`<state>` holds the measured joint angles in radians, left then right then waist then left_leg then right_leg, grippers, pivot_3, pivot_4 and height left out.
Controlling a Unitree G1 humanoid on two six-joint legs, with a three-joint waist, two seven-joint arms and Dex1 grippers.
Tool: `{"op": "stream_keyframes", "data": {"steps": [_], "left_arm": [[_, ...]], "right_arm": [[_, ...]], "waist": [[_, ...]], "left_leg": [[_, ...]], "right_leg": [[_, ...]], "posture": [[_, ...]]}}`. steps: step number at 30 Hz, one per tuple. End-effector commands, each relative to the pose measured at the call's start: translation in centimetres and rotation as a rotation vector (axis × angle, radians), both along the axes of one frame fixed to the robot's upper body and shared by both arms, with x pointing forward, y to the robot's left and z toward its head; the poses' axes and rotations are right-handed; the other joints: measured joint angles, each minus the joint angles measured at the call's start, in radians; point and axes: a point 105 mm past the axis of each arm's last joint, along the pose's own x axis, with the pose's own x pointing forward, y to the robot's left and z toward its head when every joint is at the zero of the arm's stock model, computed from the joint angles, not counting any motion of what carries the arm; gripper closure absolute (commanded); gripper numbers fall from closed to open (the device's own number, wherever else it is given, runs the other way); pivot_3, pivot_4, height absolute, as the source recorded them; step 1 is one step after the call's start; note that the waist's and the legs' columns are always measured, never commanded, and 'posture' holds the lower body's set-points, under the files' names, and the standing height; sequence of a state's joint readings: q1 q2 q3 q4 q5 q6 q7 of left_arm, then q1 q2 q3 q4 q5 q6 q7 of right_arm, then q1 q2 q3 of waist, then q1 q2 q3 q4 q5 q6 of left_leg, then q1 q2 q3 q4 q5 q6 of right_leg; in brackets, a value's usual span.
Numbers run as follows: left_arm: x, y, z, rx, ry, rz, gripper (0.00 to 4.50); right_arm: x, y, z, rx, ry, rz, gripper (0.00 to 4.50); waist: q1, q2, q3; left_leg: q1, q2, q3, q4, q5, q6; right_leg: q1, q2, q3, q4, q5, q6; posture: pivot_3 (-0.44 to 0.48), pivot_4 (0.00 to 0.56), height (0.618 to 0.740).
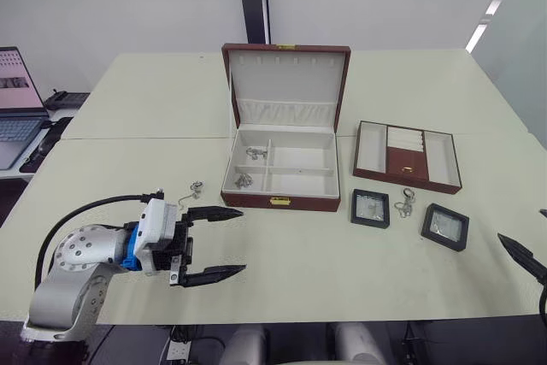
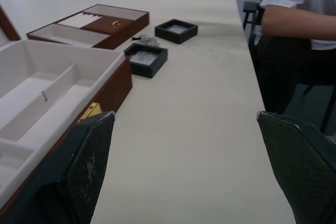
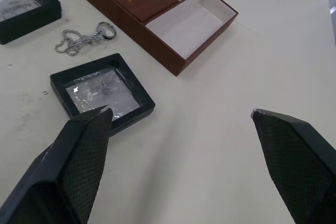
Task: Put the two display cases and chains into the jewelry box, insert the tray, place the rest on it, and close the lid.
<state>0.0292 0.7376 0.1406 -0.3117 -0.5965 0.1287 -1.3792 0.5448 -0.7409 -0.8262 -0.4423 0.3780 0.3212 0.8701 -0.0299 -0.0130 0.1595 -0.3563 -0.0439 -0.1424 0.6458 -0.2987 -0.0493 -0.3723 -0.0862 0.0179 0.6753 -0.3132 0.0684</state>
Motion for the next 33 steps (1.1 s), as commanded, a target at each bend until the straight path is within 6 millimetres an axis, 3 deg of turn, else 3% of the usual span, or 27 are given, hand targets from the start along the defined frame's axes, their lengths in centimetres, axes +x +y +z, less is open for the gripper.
{"op": "stream_keyframes", "data": {"steps": [1, 7, 17, 21, 33], "left_arm": [[-0.6, -1.1, 0.6, -0.032, -0.043, -0.101, 0.02], [-1.6, -2.2, 0.4, -0.038, -0.046, -0.193, 0.02], [-1.7, -3.3, 1.2, -0.078, -0.062, -0.207, 0.02], [-1.2, -3.7, 1.7, -0.086, -0.063, -0.197, 0.00], [-0.4, -3.8, 1.6, -0.086, -0.052, -0.182, 0.00]], "right_arm": [[-1.1, 1.1, 1.9, -0.048, 0.025, 0.087, 0.00], [-2.4, 2.6, -0.1, -0.144, 0.207, 0.215, 0.00], [-0.5, 3.7, -2.1, -0.161, 0.235, 0.318, 0.00], [0.5, 3.9, -2.7, -0.164, 0.237, 0.348, 1.29], [2.8, 4.1, -5.3, -0.184, 0.265, 0.380, 1.29]], "waist": [[0.001, 0.001, 0.000], [0.001, 0.000, 0.000], [0.002, -0.001, 0.000], [0.001, 0.000, 0.000], [0.001, -0.001, 0.000]], "left_leg": [[0.000, 0.000, 0.000, 0.000, 0.000, 0.000], [0.001, 0.000, 0.000, 0.000, -0.001, 0.001], [0.002, 0.000, 0.000, 0.000, -0.001, 0.001], [0.002, 0.000, 0.000, 0.000, -0.001, 0.001], [0.002, 0.000, 0.000, 0.000, -0.001, 0.001]], "right_leg": [[0.000, 0.000, 0.000, 0.000, 0.000, 0.000], [0.002, 0.000, 0.000, -0.002, 0.000, 0.000], [0.003, 0.000, 0.000, -0.002, 0.000, 0.000], [0.003, 0.000, 0.000, -0.002, 0.000, 0.000], [0.003, 0.000, 0.000, -0.002, 0.000, 0.000]], "posture": [[0.000, 0.150, 0.740], [0.000, 0.150, 0.740], [0.000, 0.150, 0.740], [0.000, 0.150, 0.740], [0.000, 0.150, 0.740]]}}
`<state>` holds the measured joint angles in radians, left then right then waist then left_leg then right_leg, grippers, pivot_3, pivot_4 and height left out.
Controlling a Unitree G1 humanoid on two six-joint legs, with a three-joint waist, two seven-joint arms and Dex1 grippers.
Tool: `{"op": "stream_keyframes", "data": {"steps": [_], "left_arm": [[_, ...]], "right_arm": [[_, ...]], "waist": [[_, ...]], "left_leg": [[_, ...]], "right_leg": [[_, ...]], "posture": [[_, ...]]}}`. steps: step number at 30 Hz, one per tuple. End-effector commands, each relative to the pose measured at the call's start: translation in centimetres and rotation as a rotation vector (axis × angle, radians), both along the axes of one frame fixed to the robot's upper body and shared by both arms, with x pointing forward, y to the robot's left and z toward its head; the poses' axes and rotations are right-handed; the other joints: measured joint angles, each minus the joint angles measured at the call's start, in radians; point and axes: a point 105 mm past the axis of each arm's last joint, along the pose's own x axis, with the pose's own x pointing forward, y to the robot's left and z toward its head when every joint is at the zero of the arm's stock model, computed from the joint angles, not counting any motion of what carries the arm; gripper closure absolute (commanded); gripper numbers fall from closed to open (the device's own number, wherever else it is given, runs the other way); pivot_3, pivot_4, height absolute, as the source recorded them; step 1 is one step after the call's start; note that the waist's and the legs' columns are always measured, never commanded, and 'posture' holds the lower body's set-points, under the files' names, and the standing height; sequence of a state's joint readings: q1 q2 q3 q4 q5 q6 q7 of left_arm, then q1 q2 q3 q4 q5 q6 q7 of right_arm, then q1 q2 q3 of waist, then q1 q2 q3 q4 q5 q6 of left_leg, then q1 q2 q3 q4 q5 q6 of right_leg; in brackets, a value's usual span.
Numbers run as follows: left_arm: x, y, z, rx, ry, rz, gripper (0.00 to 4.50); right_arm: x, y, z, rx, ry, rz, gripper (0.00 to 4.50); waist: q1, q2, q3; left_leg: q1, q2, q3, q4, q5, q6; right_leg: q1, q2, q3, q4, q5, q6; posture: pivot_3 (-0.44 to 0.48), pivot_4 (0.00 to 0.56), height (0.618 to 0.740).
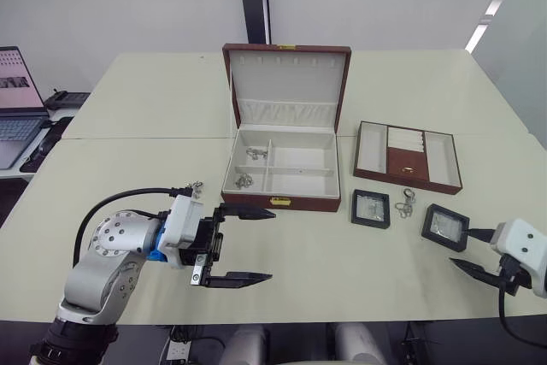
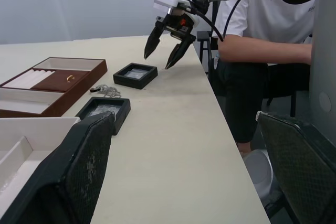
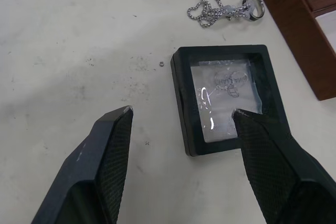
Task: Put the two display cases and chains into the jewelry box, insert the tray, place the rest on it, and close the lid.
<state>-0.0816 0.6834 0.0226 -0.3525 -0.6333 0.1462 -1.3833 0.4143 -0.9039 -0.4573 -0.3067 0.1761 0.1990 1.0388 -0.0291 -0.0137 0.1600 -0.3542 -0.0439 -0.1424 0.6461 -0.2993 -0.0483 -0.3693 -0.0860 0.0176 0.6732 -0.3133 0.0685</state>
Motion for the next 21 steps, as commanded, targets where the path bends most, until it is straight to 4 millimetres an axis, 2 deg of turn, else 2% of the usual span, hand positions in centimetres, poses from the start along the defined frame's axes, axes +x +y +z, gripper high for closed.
{"op": "stream_keyframes", "data": {"steps": [1, 13, 16, 21], "left_arm": [[-0.2, -0.2, 0.2, -0.006, -0.015, -0.021, 0.00], [-0.9, 0.5, -0.8, 0.006, -0.023, -0.018, 0.00], [-1.0, 0.6, -1.0, 0.007, -0.023, -0.015, 0.00], [-1.0, 0.7, -1.2, 0.011, -0.023, -0.011, 0.00]], "right_arm": [[0.6, 0.0, 0.0, -0.033, -0.024, 0.023, 1.29], [1.7, -0.1, -1.3, -0.048, -0.028, 0.054, 1.29], [1.9, 0.0, -1.3, -0.047, -0.032, 0.059, 1.88], [2.1, 0.1, -1.5, -0.044, -0.034, 0.063, 3.18]], "waist": [[0.000, 0.000, 0.000], [0.000, 0.000, 0.000], [0.000, 0.000, 0.000], [0.000, 0.000, 0.000]], "left_leg": [[0.000, 0.000, 0.000, 0.000, 0.000, 0.000], [0.000, 0.000, 0.000, 0.000, 0.000, 0.000], [0.000, 0.000, 0.000, 0.000, 0.000, 0.000], [0.000, 0.000, 0.000, 0.000, 0.000, 0.000]], "right_leg": [[0.000, 0.000, 0.000, 0.000, 0.000, 0.000], [0.000, 0.000, 0.000, 0.000, 0.000, 0.000], [0.000, 0.000, 0.000, 0.000, 0.000, 0.000], [0.000, 0.000, 0.000, 0.000, 0.000, 0.000]], "posture": [[0.000, 0.150, 0.740], [0.000, 0.150, 0.740], [0.000, 0.150, 0.740], [0.000, 0.150, 0.740]]}}
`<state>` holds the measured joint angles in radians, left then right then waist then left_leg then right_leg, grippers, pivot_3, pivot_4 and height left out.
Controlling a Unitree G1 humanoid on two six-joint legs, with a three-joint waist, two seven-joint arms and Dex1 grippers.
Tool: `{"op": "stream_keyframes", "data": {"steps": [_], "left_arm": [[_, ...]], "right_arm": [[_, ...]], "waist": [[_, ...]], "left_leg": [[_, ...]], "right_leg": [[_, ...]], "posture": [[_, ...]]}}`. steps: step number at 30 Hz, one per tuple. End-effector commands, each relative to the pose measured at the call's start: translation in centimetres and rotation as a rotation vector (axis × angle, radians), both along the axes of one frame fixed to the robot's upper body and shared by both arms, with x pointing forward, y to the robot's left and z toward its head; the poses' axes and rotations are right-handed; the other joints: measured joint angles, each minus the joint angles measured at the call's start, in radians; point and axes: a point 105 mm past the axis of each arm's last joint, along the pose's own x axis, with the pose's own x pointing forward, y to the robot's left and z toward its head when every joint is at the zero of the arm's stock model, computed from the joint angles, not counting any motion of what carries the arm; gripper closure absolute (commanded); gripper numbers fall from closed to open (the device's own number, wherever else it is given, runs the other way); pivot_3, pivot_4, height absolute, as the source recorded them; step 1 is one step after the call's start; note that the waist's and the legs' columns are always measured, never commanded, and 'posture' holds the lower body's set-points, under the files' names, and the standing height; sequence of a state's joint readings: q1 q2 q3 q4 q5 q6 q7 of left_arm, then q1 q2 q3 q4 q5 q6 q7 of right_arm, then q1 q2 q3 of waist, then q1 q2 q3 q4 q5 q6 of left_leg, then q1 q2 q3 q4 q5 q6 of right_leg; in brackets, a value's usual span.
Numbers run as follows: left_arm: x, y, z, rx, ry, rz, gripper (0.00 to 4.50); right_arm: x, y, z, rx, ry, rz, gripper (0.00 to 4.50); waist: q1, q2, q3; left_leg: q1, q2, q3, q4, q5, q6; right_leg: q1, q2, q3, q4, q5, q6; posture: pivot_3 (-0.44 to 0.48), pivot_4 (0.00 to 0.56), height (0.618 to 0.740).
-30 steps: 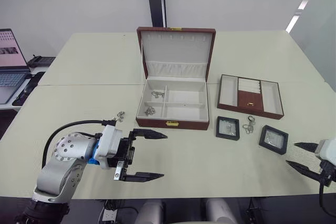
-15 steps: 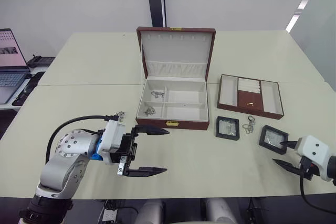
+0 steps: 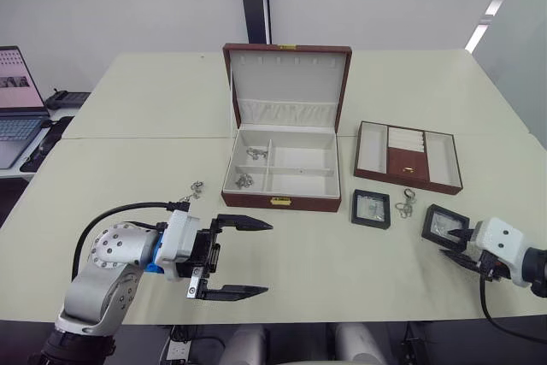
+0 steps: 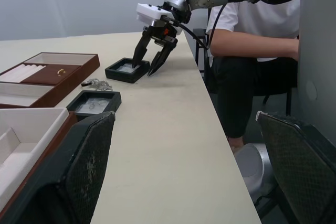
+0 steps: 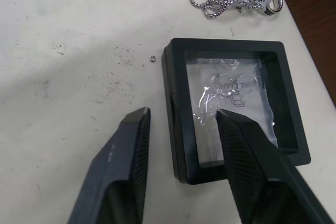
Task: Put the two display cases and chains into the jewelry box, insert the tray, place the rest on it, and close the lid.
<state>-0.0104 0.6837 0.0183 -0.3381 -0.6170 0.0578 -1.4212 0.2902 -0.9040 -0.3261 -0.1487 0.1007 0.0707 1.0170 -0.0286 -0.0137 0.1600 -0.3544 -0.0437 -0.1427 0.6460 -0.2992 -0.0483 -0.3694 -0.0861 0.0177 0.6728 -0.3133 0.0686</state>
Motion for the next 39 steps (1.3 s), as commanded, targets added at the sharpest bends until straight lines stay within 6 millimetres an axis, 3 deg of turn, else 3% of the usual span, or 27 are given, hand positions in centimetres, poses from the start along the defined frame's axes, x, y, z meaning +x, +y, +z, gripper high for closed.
{"op": "stream_keyframes", "data": {"steps": [1, 6, 13, 20, 30, 39], "left_arm": [[0.0, 0.3, 0.1, 0.004, -0.017, 0.004, 0.00], [0.1, 0.4, 0.0, 0.007, -0.015, 0.003, 0.00], [0.3, 0.7, 0.0, 0.005, -0.008, 0.025, 0.00], [0.6, 1.1, 0.3, -0.011, 0.016, 0.092, 0.00], [2.8, 2.7, 1.2, -0.048, 0.037, 0.340, 0.00], [4.3, 3.6, 1.4, -0.049, 0.068, 0.547, 0.00]], "right_arm": [[0.2, 0.1, 0.1, -0.007, -0.014, 0.013, 3.41], [0.4, 0.2, 0.4, -0.003, -0.021, 0.017, 4.49], [-0.3, 1.2, 2.3, 0.032, 0.026, 0.073, 4.49], [-1.2, 2.8, 5.7, 0.042, 0.146, 0.125, 4.49], [1.0, 9.7, 12.8, 0.126, 0.063, 0.302, 4.49], [5.3, 14.7, 15.9, 0.167, 0.005, 0.393, 4.49]], "waist": [[0.000, 0.000, 0.000], [0.000, 0.000, 0.000], [0.000, 0.000, 0.000], [0.000, 0.000, 0.001], [0.000, -0.001, 0.003], [-0.001, -0.001, 0.004]], "left_leg": [[0.000, 0.000, 0.000, 0.000, 0.000, 0.000], [0.000, 0.000, 0.000, 0.000, 0.000, 0.000], [0.000, 0.000, 0.000, 0.000, 0.000, 0.000], [0.000, 0.000, -0.001, 0.000, 0.000, 0.000], [-0.001, 0.001, -0.002, 0.000, 0.000, 0.000], [-0.009, 0.001, -0.005, 0.000, 0.001, -0.003]], "right_leg": [[0.000, 0.000, 0.000, 0.000, 0.000, 0.000], [0.000, 0.000, 0.000, 0.000, 0.000, 0.000], [0.000, 0.000, 0.000, 0.000, 0.000, 0.000], [0.000, 0.000, -0.001, 0.000, 0.000, 0.000], [-0.001, 0.000, -0.002, -0.001, 0.000, 0.000], [-0.004, 0.000, -0.004, -0.009, 0.003, 0.001]], "posture": [[0.000, 0.150, 0.740], [0.000, 0.150, 0.740], [0.000, 0.150, 0.740], [0.000, 0.150, 0.740], [0.000, 0.150, 0.740], [0.000, 0.150, 0.740]]}}
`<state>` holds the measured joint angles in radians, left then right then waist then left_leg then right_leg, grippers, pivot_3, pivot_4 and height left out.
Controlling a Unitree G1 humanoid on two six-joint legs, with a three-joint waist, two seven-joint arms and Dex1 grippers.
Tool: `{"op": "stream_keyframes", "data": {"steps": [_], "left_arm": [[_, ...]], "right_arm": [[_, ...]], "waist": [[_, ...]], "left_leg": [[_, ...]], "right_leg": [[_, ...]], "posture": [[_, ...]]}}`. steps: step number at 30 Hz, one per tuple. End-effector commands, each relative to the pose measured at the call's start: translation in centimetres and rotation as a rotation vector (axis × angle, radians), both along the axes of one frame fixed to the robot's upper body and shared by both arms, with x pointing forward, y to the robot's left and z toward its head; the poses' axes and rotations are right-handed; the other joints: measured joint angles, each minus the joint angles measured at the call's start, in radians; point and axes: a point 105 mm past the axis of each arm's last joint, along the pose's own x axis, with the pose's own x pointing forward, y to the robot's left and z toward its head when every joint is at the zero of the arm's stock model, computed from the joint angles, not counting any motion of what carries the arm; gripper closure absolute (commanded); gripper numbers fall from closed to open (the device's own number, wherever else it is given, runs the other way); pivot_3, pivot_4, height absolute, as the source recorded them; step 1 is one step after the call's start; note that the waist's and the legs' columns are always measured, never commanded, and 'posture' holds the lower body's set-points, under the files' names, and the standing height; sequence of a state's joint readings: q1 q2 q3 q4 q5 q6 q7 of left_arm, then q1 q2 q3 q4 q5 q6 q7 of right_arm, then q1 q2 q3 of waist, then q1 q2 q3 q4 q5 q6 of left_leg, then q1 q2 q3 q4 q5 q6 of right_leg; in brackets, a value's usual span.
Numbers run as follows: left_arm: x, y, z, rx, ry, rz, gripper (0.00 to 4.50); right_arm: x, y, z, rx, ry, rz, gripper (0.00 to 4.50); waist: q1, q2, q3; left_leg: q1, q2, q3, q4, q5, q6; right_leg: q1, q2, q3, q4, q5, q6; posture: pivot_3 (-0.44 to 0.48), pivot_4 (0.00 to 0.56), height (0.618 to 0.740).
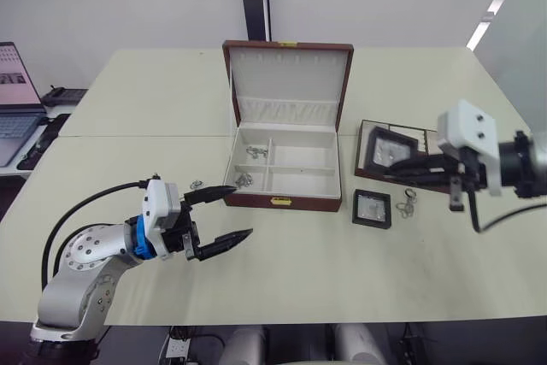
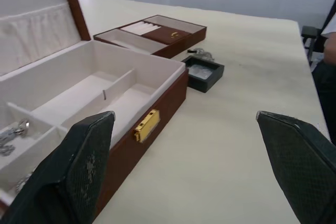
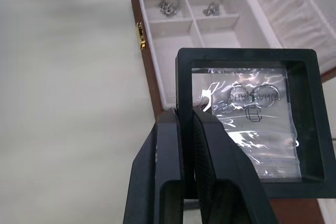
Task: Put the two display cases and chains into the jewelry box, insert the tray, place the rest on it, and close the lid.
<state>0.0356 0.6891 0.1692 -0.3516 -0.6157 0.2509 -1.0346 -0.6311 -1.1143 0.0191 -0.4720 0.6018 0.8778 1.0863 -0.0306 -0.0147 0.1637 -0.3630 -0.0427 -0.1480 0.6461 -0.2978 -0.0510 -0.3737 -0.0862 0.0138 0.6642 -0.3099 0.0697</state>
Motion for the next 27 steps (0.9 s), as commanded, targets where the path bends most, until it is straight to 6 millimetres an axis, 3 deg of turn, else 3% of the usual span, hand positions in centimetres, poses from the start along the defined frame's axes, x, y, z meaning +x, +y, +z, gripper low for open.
{"op": "stream_keyframes", "data": {"steps": [1, 8, 15, 27], "left_arm": [[-0.2, 0.0, 0.8, -0.005, -0.023, 0.035, 0.00], [-0.7, 0.2, 0.6, 0.009, -0.002, 0.062, 0.00], [-0.5, 0.1, 0.6, 0.017, 0.002, 0.069, 0.00], [0.5, 0.6, 1.2, 0.015, 0.000, 0.146, 0.00]], "right_arm": [[1.2, 1.3, 0.3, -0.011, -0.008, 0.019, 4.49], [3.5, 4.6, -0.5, -0.024, 0.022, 0.092, 4.49], [7.0, 6.6, -2.6, -0.083, 0.027, 0.115, 4.49], [10.8, 9.3, -4.7, -0.136, 0.002, 0.142, 4.49]], "waist": [[0.000, 0.000, 0.000], [0.001, 0.000, 0.001], [-0.001, 0.000, 0.000], [-0.003, 0.000, 0.001]], "left_leg": [[0.000, 0.000, 0.000, 0.000, 0.000, 0.000], [-0.002, 0.000, -0.001, 0.000, 0.001, -0.001], [-0.001, 0.000, -0.002, 0.000, 0.001, -0.002], [-0.003, 0.000, -0.003, 0.000, 0.002, -0.003]], "right_leg": [[0.000, 0.000, 0.000, -0.001, 0.000, 0.000], [-0.002, 0.000, 0.000, -0.001, 0.000, 0.000], [-0.002, 0.000, 0.001, 0.000, 0.002, 0.000], [-0.007, 0.000, 0.002, 0.000, 0.003, -0.002]], "posture": [[0.000, 0.150, 0.740], [0.000, 0.150, 0.740], [0.000, 0.150, 0.740], [0.000, 0.150, 0.740]]}}
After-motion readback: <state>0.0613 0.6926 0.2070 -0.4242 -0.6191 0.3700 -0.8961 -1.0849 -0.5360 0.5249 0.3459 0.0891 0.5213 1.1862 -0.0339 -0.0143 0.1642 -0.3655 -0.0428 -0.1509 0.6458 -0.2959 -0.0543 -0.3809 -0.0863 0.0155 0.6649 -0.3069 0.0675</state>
